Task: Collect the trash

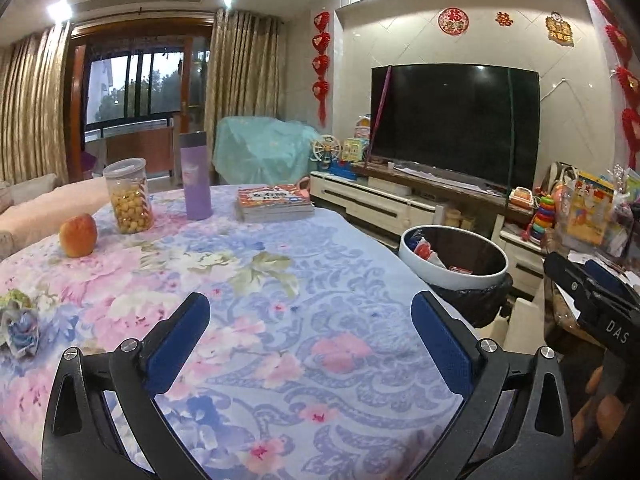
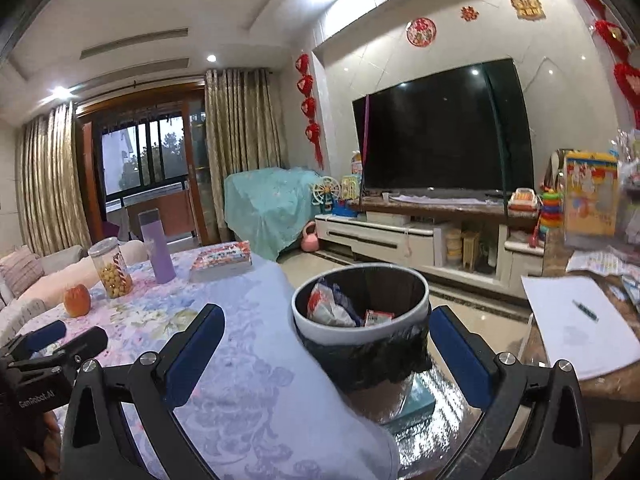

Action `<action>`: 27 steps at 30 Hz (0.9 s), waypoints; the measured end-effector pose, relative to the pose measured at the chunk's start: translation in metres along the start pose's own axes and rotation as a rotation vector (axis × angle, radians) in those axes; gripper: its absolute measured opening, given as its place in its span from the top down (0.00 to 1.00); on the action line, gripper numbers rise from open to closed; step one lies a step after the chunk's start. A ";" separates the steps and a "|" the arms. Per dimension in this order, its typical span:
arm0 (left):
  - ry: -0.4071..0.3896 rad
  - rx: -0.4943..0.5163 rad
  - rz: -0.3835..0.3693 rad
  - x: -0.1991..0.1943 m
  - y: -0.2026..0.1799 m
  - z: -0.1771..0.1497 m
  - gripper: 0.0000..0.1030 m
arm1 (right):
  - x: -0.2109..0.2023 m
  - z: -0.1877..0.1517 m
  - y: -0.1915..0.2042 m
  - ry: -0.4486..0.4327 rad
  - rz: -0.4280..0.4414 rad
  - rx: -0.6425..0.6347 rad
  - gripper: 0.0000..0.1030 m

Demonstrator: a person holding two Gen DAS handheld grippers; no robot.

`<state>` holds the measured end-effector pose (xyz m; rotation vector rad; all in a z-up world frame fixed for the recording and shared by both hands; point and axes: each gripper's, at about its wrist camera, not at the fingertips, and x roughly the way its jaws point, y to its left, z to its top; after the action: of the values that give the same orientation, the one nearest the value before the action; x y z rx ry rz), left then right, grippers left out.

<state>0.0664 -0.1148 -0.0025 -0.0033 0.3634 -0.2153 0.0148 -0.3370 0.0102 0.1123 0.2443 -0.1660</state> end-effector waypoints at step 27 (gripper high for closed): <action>-0.047 0.026 0.047 -0.019 -0.001 -0.007 0.00 | -0.010 -0.016 0.000 0.007 0.005 -0.025 0.00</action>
<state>0.0463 -0.1113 -0.0020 0.0255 0.3135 -0.1728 0.0017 -0.3337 -0.0027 0.0889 0.2529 -0.1580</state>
